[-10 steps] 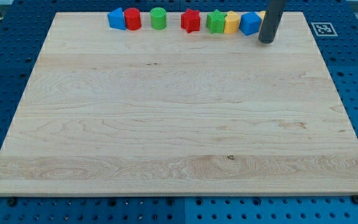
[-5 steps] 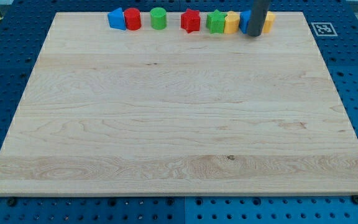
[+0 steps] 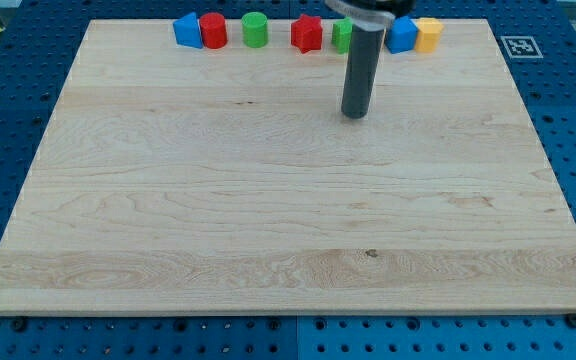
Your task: Push the blue cube to parallel left of the yellow hexagon
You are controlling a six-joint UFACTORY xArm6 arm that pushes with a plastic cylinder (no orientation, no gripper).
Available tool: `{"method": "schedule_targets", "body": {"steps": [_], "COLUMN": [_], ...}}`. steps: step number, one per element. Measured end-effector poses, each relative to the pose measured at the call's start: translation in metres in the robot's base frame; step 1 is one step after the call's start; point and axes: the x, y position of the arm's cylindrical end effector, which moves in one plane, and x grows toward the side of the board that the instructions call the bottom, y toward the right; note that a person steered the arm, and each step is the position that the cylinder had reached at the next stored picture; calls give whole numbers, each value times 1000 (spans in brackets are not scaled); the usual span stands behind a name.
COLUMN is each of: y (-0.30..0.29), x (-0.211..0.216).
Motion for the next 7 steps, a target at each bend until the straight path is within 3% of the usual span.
{"method": "schedule_targets", "body": {"steps": [3,5,7], "y": [19,64,66], "x": [14,-55,-64]}}
